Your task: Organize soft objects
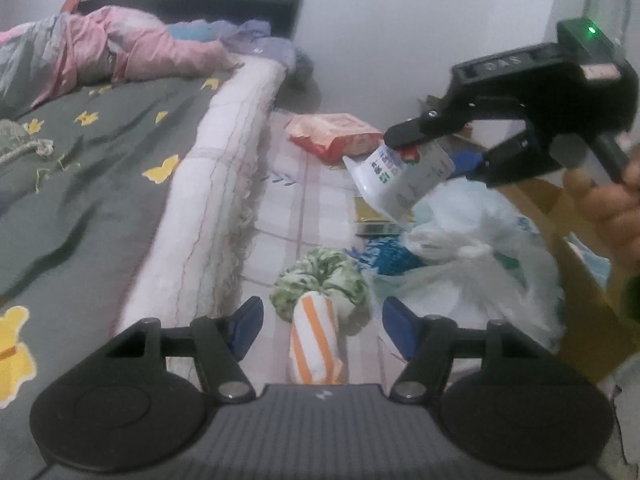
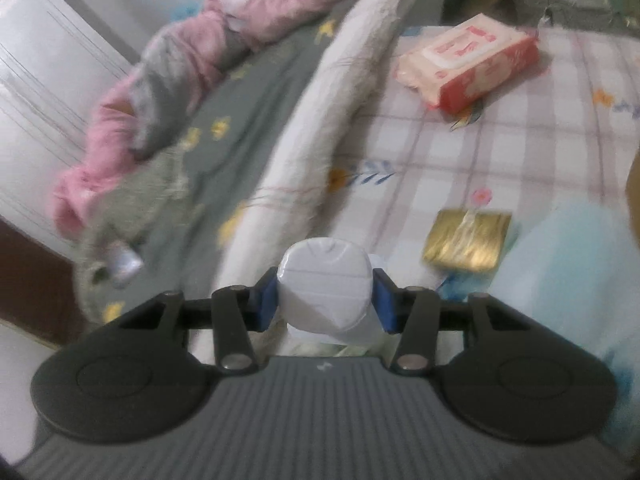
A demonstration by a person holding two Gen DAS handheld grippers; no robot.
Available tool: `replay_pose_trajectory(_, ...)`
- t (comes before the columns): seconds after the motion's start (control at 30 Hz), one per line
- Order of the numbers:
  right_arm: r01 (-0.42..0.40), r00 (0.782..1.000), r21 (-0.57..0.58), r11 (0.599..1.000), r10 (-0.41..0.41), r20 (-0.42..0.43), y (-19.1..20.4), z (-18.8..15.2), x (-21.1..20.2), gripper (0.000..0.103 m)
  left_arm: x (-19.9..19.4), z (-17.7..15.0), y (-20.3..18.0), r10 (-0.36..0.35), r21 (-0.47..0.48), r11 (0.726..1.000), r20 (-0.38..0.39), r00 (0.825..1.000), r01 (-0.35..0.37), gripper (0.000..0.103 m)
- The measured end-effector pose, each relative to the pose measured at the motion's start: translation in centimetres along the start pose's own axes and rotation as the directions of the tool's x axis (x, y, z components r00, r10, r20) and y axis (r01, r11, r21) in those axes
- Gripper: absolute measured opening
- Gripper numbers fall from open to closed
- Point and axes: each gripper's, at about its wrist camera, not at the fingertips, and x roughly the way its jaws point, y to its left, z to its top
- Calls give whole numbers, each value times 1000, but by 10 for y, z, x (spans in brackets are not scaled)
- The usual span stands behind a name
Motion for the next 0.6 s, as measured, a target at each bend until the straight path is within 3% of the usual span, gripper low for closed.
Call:
replay_pose_trajectory(0.13,-80,997,38,996,80,10,7,-42,-26,47,-23,-16,-2,-13,21,1000,-6,1000,13,63)
replay_pose_trajectory(0.33,-159,987,162,974,159,18,-5,-114,-46,47,-48,-50,1,-106,-31,994,-60,993,104,55)
replay_pose_trajectory(0.47,-221,975,326,919,221,38,-36,-169,-35,47,-49,-69,-7,-124,-19,992,-96,988,123,50)
replay_pose_trajectory(0.6,-201,976,448,871,218,16,-61,-216,-10,47,-44,-79,-16,-124,17,992,-118,985,127,47)
